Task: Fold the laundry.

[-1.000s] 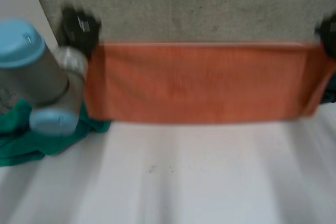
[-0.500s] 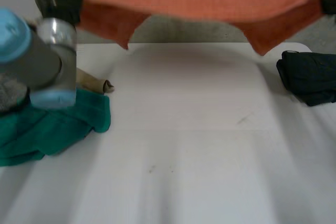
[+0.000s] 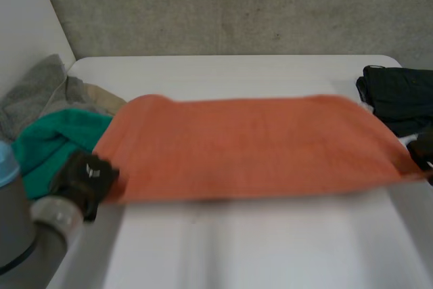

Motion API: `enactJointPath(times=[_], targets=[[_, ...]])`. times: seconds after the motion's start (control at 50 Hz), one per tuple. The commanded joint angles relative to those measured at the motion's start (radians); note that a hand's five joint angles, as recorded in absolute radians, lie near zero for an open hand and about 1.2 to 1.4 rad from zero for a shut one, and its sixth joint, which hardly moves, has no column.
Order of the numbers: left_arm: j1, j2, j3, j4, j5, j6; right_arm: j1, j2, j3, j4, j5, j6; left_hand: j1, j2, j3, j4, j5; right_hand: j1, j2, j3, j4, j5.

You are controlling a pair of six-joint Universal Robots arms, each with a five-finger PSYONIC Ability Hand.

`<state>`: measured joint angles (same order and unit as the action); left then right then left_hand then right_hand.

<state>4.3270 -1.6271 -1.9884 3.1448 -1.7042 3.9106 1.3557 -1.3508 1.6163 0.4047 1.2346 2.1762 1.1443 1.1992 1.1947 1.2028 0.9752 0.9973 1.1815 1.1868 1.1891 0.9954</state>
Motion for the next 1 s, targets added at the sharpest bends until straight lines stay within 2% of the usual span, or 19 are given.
enactJointPath(times=[0.02, 0.14, 0.24, 0.36, 0.46, 0.6, 0.74, 0.76, 0.78, 0.8, 0.82, 0.84, 0.86, 0.96, 1.0], targets=[[-0.041, 0.082, -0.010, -0.195, 0.072, 0.021, -0.092, -0.068, 0.037, 0.214, -0.037, -0.174, 0.252, 0.197, 0.202, 0.193, 0.247, 0.399, 0.215, 0.209, 0.207, 0.226], [-0.044, 0.000, 0.066, -0.060, 0.077, 0.003, -0.058, -0.010, 0.039, 0.077, -0.047, -0.113, 0.252, 0.197, 0.202, 0.193, 0.247, 0.399, 0.215, 0.209, 0.207, 0.226], [-0.049, -0.131, 0.169, 0.067, 0.071, 0.001, 0.075, 0.110, -0.039, -0.108, -0.011, -0.035, 0.252, 0.197, 0.202, 0.193, 0.247, 0.399, 0.215, 0.209, 0.207, 0.226], [-0.050, -0.342, 0.350, 0.228, -0.004, 0.013, 0.158, 0.260, -0.165, -0.302, 0.149, -0.004, 0.252, 0.197, 0.202, 0.193, 0.247, 0.399, 0.215, 0.209, 0.207, 0.226], [-0.059, -0.479, 0.506, 0.299, -0.061, 0.021, 0.186, 0.372, -0.260, -0.423, 0.201, -0.006, 0.252, 0.197, 0.202, 0.193, 0.247, 0.399, 0.215, 0.209, 0.207, 0.226], [-0.061, -0.670, 0.736, 0.331, -0.066, 0.100, 0.204, 0.487, -0.358, -0.581, 0.210, -0.003, 0.252, 0.197, 0.202, 0.193, 0.247, 0.399, 0.215, 0.209, 0.207, 0.226], [-0.072, -0.775, 0.849, 0.396, -0.064, 0.188, 0.236, 0.545, -0.389, -0.759, 0.223, 0.007, 0.252, 0.197, 0.202, 0.193, 0.247, 0.362, 0.178, 0.173, 0.170, 0.190], [-0.075, -0.789, 0.855, 0.431, -0.066, 0.190, 0.243, 0.545, -0.389, -0.774, 0.227, 0.007, -0.099, -0.154, -0.150, -0.158, -0.105, -0.121, -0.305, -0.310, -0.312, -0.293], [-0.078, -0.792, 0.855, 0.449, -0.066, 0.190, 0.250, 0.547, -0.391, -0.783, 0.235, 0.007, -0.661, -0.716, -0.711, -0.719, -0.666, -0.611, -0.795, -0.800, -0.803, -0.784], [-0.082, -0.792, 0.847, 0.469, -0.064, 0.190, 0.256, 0.548, -0.391, -0.791, 0.241, 0.007, -0.970, -1.025, -1.020, -1.028, -0.975, -0.823, -1.007, -1.012, -1.015, -0.995], [-0.092, -0.794, 0.843, 0.489, -0.060, 0.193, 0.266, 0.544, -0.388, -0.793, 0.253, 0.010, -0.816, -0.871, -0.867, -0.875, -0.822, -0.823, -1.007, -1.012, -1.015, -0.995], [-0.113, -0.789, 0.832, 0.529, -0.057, 0.194, 0.266, 0.538, -0.381, -0.791, 0.258, 0.017, -0.828, -0.883, -0.878, -0.886, -0.833, -0.823, -1.007, -1.012, -1.015, -0.995], [-0.122, -0.786, 0.827, 0.547, -0.055, 0.194, 0.269, 0.532, -0.375, -0.788, 0.264, 0.025, -0.970, -1.025, -1.020, -1.028, -0.975, -0.823, -1.007, -1.012, -1.015, -0.995], [-0.145, -0.735, 0.766, 0.635, -0.057, 0.190, 0.266, 0.441, -0.285, -0.753, 0.272, 0.129, -0.970, -1.025, -1.020, -1.028, -0.975, -0.823, -1.007, -1.012, -1.015, -0.995], [-0.144, -0.685, 0.718, 0.647, -0.058, 0.187, 0.255, 0.360, -0.216, -0.719, 0.263, 0.184, -0.970, -1.025, -1.020, -1.028, -0.975, -0.823, -1.007, -1.012, -1.015, -0.995]])
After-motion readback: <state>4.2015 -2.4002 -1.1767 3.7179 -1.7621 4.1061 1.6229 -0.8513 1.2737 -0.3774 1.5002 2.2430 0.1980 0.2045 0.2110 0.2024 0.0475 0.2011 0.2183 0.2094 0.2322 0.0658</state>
